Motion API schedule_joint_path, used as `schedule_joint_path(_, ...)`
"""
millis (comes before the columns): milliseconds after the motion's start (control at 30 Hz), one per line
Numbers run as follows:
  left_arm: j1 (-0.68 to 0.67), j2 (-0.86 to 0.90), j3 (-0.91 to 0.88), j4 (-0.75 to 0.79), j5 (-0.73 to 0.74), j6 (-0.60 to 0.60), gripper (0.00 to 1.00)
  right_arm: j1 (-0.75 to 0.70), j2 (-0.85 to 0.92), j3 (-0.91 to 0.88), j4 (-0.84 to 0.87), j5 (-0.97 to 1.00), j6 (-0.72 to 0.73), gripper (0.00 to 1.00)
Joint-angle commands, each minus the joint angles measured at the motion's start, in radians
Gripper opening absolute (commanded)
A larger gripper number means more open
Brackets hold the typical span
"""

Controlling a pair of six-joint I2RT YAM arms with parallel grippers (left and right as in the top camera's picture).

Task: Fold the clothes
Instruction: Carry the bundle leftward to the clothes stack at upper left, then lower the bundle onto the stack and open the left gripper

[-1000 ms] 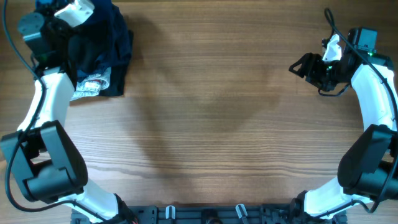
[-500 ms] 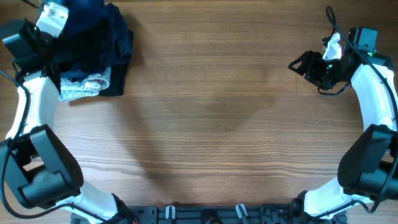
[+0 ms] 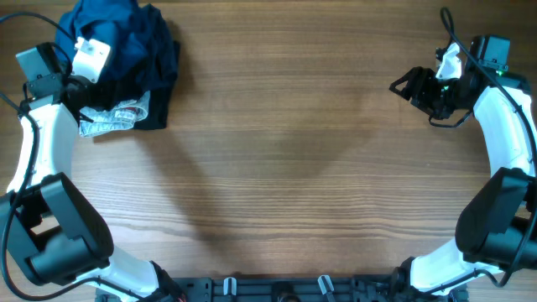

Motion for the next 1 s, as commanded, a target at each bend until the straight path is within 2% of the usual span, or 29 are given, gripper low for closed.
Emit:
schedule_joint_path(0, 0.003, -0.054, -0.006, 0.026, 0.024, -0.156, 1.00, 0.003, 0.006, 0.018, 0.006, -0.021, 0.008, 0.71)
schedule_joint_path(100, 0.003, -0.131, -0.006, 0.028, 0.108, -0.264, 1.00, 0.003, 0.006, 0.018, 0.006, -0.021, 0.007, 0.71)
schedule_joint_path(267, 0.003, -0.285, -0.006, -0.031, 0.247, -0.637, 1.00, 0.003, 0.006, 0.018, 0.007, -0.020, 0.006, 0.71)
schedule_joint_path(400, 0.003, -0.329, -0.006, -0.051, 0.402, -0.708, 1.00, 0.003, 0.006, 0.018, 0.010, -0.021, 0.007, 0.71)
schedule_joint_path(500, 0.003, -0.320, -0.006, 0.000, 0.405, -0.749, 1.00, 0.003, 0.006, 0.018, 0.010, -0.021, 0.006, 0.71)
schedule_joint_path(567, 0.001, -0.296, -0.006, 0.106, 0.380, -0.821, 1.00, 0.004, 0.006, 0.018, 0.010, -0.021, 0.007, 0.71)
schedule_joint_path(667, -0.029, -0.225, -0.006, 0.305, 0.227, -0.966, 0.97, 0.008, 0.006, 0.018, 0.009, -0.024, 0.006, 0.71)
schedule_joint_path(700, -0.045, -0.193, -0.006, 0.370, 0.170, -0.997, 0.94, 0.010, 0.006, 0.018, 0.009, -0.028, 0.007, 0.71)
schedule_joint_path(833, -0.116, -0.043, -0.006, 0.620, 0.008, -1.019, 0.65, 0.019, 0.006, 0.018, 0.006, -0.028, 0.006, 0.71)
schedule_joint_path(867, -0.135, 0.003, -0.006, 0.695, -0.005, -1.018, 0.56, 0.021, 0.006, 0.018, 0.005, -0.028, 0.006, 0.71)
schedule_joint_path(900, -0.157, 0.056, -0.006, 0.774, -0.011, -1.015, 0.36, 0.021, 0.006, 0.018, 0.005, -0.028, 0.006, 0.71)
schedule_joint_path(967, -0.185, 0.120, -0.006, 0.821, -0.035, -1.015, 0.29, 0.021, 0.006, 0.018, 0.004, -0.028, 0.006, 0.71)
